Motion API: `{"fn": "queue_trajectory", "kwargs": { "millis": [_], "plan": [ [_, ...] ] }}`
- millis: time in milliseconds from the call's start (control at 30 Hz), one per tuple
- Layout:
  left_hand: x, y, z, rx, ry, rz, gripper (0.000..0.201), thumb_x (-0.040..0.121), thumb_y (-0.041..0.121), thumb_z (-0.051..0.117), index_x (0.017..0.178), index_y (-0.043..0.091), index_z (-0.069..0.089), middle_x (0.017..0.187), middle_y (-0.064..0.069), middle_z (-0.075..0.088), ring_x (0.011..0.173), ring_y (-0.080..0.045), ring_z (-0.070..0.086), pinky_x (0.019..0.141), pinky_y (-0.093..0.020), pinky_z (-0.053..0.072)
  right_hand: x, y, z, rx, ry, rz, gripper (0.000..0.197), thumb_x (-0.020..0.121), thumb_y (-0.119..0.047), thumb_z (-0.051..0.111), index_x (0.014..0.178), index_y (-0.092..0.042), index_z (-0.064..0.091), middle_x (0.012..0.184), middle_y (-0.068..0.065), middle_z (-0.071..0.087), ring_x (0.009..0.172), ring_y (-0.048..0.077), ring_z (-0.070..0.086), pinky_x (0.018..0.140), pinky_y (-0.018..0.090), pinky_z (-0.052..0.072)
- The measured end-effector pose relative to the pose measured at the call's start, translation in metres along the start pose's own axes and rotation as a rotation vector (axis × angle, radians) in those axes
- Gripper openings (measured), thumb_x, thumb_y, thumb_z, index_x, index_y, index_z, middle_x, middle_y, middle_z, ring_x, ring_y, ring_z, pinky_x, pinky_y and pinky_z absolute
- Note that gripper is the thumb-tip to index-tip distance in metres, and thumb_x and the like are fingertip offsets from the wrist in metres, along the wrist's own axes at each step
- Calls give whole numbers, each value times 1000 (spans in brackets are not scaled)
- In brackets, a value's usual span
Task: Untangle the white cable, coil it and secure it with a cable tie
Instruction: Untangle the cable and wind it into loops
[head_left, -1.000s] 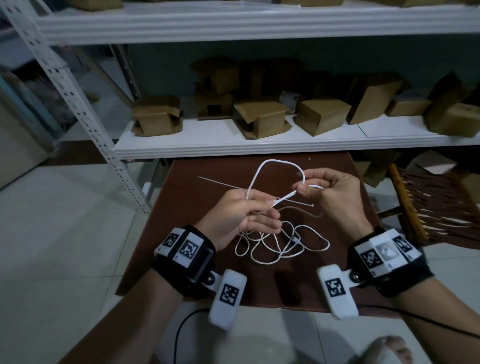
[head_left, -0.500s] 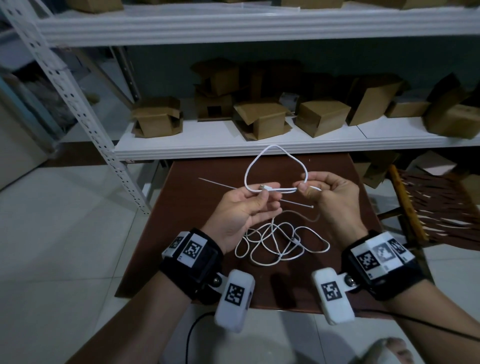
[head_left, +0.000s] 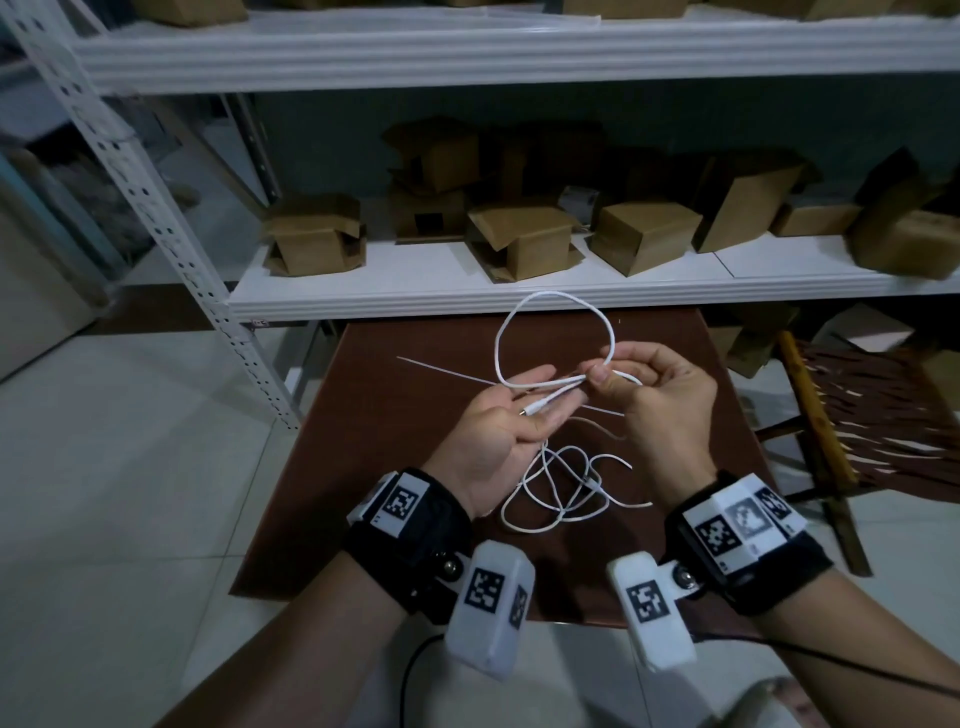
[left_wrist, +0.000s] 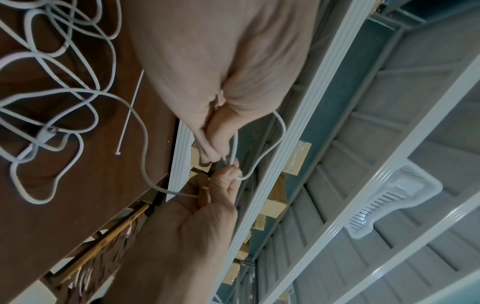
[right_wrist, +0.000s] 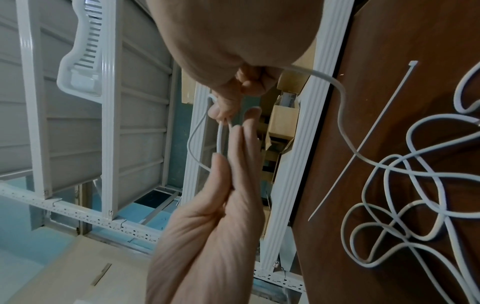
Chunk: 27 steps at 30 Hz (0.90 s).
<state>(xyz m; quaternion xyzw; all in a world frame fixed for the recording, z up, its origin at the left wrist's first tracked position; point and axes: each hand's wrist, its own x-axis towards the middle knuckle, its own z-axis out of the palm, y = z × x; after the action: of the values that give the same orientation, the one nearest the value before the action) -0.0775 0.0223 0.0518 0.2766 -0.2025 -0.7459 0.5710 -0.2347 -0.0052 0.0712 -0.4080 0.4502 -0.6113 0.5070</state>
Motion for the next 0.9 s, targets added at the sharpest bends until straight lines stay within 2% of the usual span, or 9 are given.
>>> {"fn": "queue_trajectory", "kwargs": {
  "millis": [133,233,333,400,500,633,733,800,900],
  "plan": [
    [2,0,-4,77,-10,93,44,101,-20,39,145,-19,43,144,-31,60,134,-33,62,105,-30,56,-1,0,2,-2,-28,14,21,81,14,76,97,1,69,83,14,80,75,17,77,70,25,61],
    [3,4,-8,52,3,173,37,105,-10,43,140,-20,46,142,-29,62,135,-36,61,99,-34,60,-2,1,3,1,-66,48,21,82,12,77,97,-1,70,88,17,80,77,19,77,69,26,61],
    [1,2,-7,87,30,197,37,107,2,47,139,-14,50,144,-24,62,133,-34,63,98,-37,60,-3,2,5,14,-75,59,20,83,12,76,97,-1,70,87,17,79,77,19,77,69,25,60],
    [0,0,-5,104,33,197,34,109,10,45,138,-5,54,142,-18,65,130,-29,66,105,-40,58,-3,4,6,31,-75,61,20,83,13,75,97,0,70,85,16,79,78,20,77,73,26,61],
    [0,1,-3,129,24,183,37,112,20,37,143,6,52,148,-13,62,139,-26,59,118,-43,45,-3,4,7,33,-88,57,21,82,13,76,95,-2,70,84,14,79,76,17,77,70,23,59],
    [1,0,-2,69,3,189,40,115,21,27,141,8,54,152,-16,58,145,-27,53,124,-44,36,-6,7,10,16,-115,49,21,80,11,79,92,-5,71,81,9,79,73,15,75,69,22,60],
    [3,-1,-2,12,-21,206,41,111,25,33,141,6,53,146,-14,64,142,-27,56,125,-45,37,-7,9,12,28,-128,66,22,78,10,81,91,-5,71,83,11,79,75,18,76,75,28,62],
    [4,0,-2,-17,-33,217,48,104,30,40,143,5,51,145,-13,65,141,-26,57,125,-45,36,-7,10,12,33,-145,76,23,76,9,82,90,-6,71,85,12,80,76,19,77,77,29,63],
    [4,1,-1,-43,-47,219,51,102,32,41,144,5,51,144,-12,66,141,-25,57,125,-45,35,-8,11,13,23,-173,80,23,75,9,82,89,-6,72,86,15,80,77,21,77,77,30,63]
  ]
}}
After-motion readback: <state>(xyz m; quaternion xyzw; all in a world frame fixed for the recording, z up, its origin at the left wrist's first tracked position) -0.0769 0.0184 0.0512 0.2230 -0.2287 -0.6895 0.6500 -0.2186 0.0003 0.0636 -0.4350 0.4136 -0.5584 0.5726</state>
